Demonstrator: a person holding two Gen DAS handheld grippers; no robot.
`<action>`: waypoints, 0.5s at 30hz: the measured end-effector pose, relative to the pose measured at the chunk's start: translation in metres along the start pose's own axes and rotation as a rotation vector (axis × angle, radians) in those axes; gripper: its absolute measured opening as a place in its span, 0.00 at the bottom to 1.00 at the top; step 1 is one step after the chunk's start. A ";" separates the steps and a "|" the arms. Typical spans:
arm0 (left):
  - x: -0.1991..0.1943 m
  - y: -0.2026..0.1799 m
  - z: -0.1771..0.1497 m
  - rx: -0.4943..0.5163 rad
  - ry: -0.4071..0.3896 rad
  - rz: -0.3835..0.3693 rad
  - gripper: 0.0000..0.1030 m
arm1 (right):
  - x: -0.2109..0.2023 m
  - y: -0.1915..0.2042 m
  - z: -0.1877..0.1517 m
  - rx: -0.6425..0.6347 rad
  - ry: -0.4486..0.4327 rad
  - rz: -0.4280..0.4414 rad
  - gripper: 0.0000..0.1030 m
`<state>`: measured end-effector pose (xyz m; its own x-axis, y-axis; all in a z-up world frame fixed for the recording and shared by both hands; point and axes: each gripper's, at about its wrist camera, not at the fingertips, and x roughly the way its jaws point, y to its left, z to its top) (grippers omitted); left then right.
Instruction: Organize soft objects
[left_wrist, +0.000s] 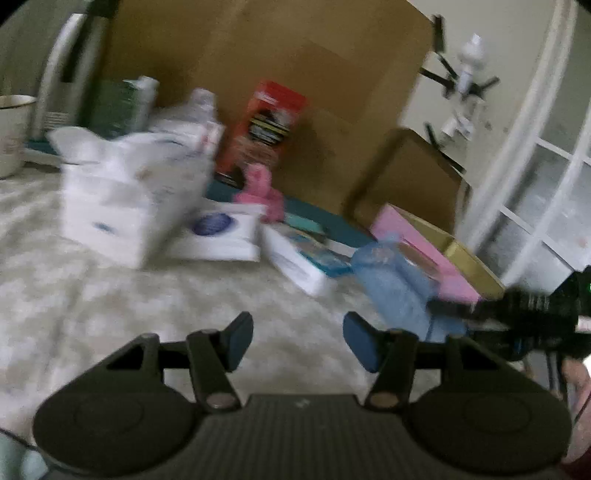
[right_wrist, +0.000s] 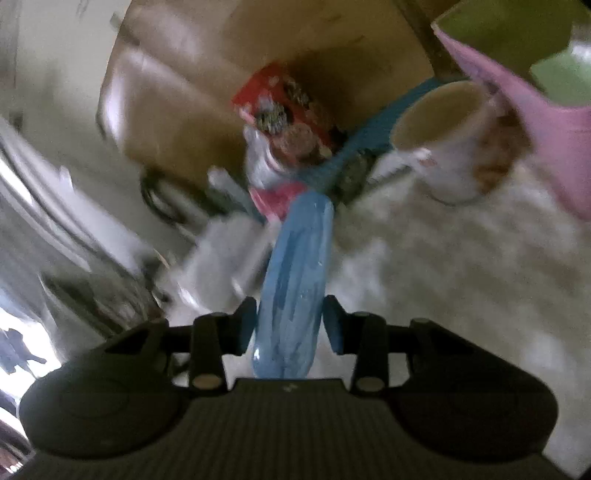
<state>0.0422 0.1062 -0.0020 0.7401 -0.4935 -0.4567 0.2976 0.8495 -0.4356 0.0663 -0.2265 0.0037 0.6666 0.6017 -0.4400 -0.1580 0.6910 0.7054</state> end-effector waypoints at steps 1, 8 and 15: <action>0.004 -0.007 0.000 0.007 0.016 -0.020 0.54 | -0.006 0.001 -0.007 -0.042 0.004 -0.036 0.43; 0.039 -0.051 -0.004 0.020 0.154 -0.119 0.54 | -0.027 0.016 -0.047 -0.365 -0.104 -0.199 0.72; 0.060 -0.085 -0.010 0.053 0.233 -0.150 0.61 | -0.014 0.027 -0.079 -0.677 -0.099 -0.258 0.83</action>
<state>0.0553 0.0020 -0.0004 0.5285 -0.6389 -0.5590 0.4292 0.7692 -0.4734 -0.0054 -0.1848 -0.0149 0.8014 0.3694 -0.4705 -0.3814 0.9215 0.0738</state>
